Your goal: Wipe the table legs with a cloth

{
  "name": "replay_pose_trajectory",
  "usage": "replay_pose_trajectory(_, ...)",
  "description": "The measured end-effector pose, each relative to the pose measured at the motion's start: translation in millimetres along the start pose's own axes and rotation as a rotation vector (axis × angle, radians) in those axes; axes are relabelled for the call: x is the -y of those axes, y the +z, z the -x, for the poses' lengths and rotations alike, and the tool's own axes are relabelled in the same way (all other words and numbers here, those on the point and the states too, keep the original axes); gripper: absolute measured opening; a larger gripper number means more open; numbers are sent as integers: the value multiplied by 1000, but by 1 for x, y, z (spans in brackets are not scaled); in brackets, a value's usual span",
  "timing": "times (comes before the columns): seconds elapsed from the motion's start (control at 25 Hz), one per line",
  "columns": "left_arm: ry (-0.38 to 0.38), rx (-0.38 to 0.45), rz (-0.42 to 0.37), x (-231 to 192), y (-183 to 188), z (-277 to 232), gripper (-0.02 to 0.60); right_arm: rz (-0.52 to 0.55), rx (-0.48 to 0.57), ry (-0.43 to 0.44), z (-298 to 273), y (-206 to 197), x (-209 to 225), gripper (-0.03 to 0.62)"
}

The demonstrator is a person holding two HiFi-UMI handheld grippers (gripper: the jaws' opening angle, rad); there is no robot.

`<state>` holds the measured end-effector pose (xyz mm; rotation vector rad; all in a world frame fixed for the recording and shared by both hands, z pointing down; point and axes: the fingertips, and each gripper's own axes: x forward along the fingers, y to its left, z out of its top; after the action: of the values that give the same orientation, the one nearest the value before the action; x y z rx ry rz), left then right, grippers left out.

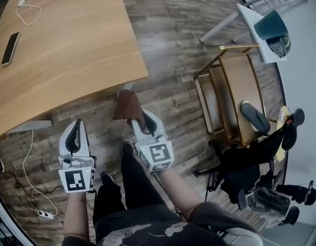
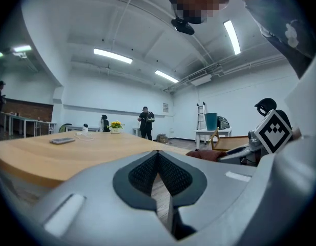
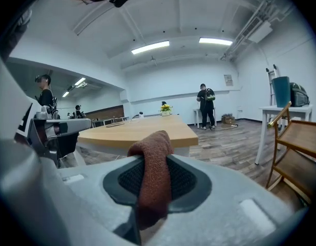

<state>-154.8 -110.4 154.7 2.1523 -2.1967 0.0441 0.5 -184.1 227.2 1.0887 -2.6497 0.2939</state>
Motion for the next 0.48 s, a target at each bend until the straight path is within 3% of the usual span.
replay_pose_trajectory(0.2,-11,-39,-10,-8,-72,-14,18,-19,26,-17,-29,-45,-6,84)
replay_pose_trajectory(0.48,-53,-31,-14,-13,-133,-48,18,4,81,-53,-76,-76,3,84)
